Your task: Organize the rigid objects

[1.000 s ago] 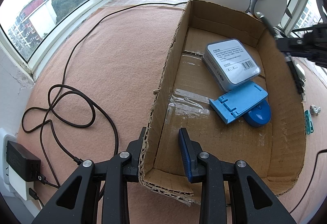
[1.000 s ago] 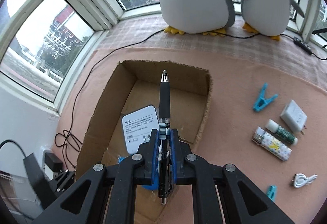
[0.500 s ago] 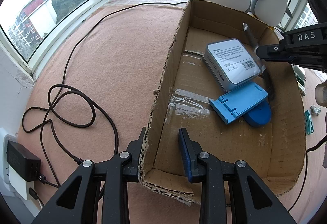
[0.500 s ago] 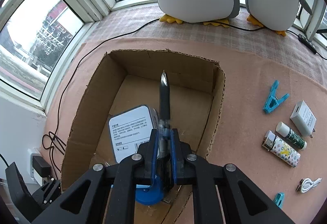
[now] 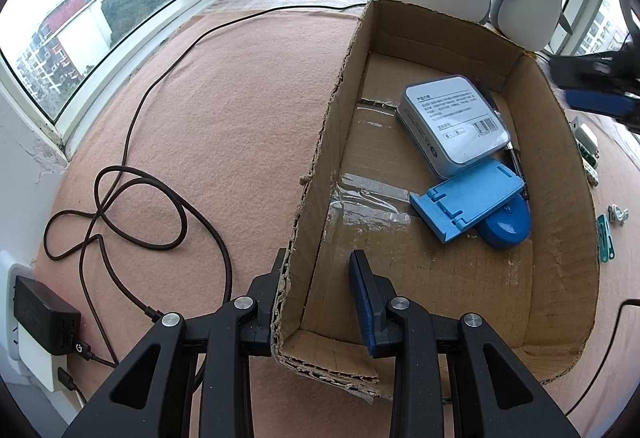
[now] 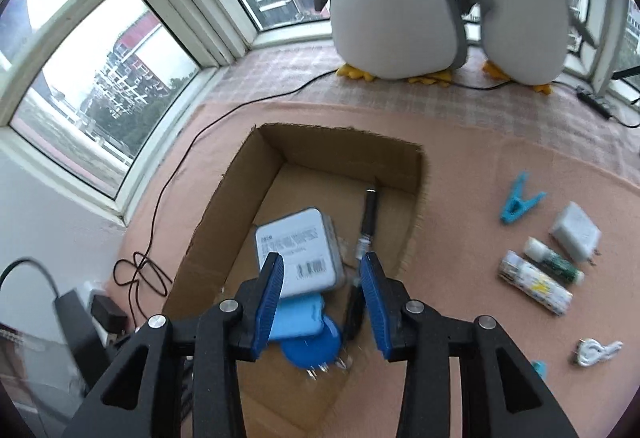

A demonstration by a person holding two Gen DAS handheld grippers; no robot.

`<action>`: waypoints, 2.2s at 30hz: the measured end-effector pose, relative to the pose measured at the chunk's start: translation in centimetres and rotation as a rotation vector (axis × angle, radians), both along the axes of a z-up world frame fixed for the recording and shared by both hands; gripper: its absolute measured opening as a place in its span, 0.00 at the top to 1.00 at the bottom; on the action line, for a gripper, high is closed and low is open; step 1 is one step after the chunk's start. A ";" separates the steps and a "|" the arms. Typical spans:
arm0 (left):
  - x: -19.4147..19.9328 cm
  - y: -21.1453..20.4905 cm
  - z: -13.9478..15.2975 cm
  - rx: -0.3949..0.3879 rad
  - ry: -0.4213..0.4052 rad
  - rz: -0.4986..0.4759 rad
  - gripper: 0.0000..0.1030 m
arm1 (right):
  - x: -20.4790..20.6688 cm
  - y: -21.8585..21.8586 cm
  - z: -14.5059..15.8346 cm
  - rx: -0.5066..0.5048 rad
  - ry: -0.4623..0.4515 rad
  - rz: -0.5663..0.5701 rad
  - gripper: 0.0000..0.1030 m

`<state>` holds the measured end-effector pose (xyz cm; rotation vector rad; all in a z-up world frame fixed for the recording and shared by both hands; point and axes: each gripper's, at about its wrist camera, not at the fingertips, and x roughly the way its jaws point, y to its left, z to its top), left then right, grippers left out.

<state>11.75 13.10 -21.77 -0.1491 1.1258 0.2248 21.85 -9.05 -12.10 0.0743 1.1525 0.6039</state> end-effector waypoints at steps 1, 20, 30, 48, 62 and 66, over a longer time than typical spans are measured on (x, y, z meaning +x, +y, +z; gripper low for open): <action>0.0 0.0 0.0 0.000 0.001 0.000 0.69 | -0.3 -0.9 0.4 0.012 -0.002 -0.004 0.64; -0.1 -0.1 0.1 0.001 -0.001 -0.001 0.69 | -2.8 -16.1 -5.9 -0.123 0.151 -0.217 0.61; -0.1 -0.1 0.1 0.001 -0.001 -0.001 0.69 | -3.4 -14.4 -8.4 -0.219 0.150 -0.165 0.61; -0.1 -0.1 0.1 0.002 -0.001 -0.001 0.69 | -4.2 -13.8 -8.2 -0.333 0.086 -0.100 0.79; -0.1 -0.1 0.1 0.002 -0.002 -0.001 0.69 | -4.4 -9.6 -0.8 -0.164 -0.075 -0.050 0.98; -0.2 -0.1 0.2 0.001 -0.002 0.001 0.69 | -3.9 -8.3 -1.5 -0.183 -0.069 -0.029 0.99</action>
